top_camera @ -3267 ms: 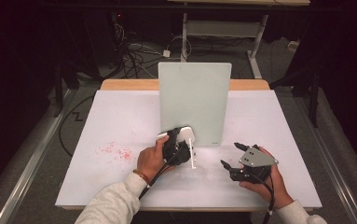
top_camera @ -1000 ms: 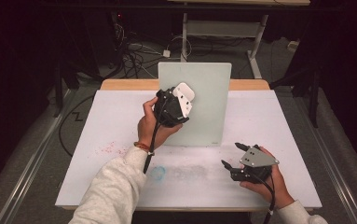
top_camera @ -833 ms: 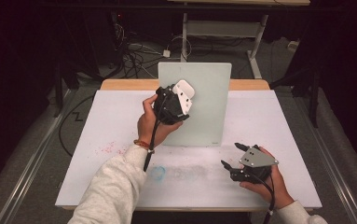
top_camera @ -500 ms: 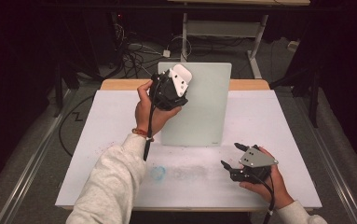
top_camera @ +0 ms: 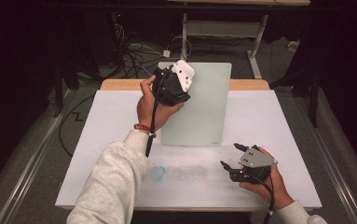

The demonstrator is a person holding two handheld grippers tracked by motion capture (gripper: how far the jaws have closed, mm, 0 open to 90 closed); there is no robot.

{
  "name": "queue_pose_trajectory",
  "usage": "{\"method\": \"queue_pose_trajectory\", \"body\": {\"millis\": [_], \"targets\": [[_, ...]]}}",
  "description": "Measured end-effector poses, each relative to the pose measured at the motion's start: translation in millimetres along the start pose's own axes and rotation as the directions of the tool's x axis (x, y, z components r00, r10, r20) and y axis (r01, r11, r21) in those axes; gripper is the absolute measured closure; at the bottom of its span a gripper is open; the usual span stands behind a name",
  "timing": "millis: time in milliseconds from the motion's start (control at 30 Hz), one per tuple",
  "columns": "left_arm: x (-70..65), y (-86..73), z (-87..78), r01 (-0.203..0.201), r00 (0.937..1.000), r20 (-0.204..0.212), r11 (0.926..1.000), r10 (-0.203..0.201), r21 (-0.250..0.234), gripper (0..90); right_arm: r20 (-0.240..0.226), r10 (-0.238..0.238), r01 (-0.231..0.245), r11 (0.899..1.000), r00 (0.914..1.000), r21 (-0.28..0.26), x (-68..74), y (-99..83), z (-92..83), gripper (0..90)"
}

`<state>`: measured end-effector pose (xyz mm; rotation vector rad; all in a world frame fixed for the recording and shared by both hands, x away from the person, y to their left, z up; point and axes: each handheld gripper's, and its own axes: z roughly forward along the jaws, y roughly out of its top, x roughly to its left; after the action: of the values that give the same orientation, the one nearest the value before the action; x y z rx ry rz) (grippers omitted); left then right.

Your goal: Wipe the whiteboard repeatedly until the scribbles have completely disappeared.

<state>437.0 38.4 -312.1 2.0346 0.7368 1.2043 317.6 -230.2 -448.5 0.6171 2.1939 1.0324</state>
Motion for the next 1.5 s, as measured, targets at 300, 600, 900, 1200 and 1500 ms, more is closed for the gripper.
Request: {"method": "queue_pose_trajectory", "body": {"millis": [300,600,900,1200,1500], "targets": [[-44.3,-46.9,2.6,-0.113,0.9936,0.009,0.9931,0.113,0.031,28.6,0.005,-0.006,0.006,1.0,1.0,0.002,1.9,1.3,-0.1,26.2],[-67.2,-85.8,1.2,-0.148,0.9875,0.062,0.9873,0.145,0.057,28.6,0.002,-0.01,0.01,1.0,0.9999,0.009,2.9,0.8,2.1,26.2],[-62.6,-108.8,-12.7,-0.098,0.9832,0.159,0.9943,0.09,0.042,28.8,0.013,-0.002,0.002,1.0,0.9999,0.007,1.3,0.7,1.0,26.2],[-47.9,-125.2,-34.5,-0.09,0.963,0.257,0.9954,0.079,0.033,28.9,0.024,0.007,-0.007,1.0,0.9997,0.006,-1.4,1.1,2.5,26.2],[-39.0,-132.6,-51.5,-0.112,0.9206,0.382,0.9922,0.084,0.053,28.9,0.028,0.004,-0.004,1.0,0.9996,0.023,-0.2,-0.6,4.0,26.2]]}}
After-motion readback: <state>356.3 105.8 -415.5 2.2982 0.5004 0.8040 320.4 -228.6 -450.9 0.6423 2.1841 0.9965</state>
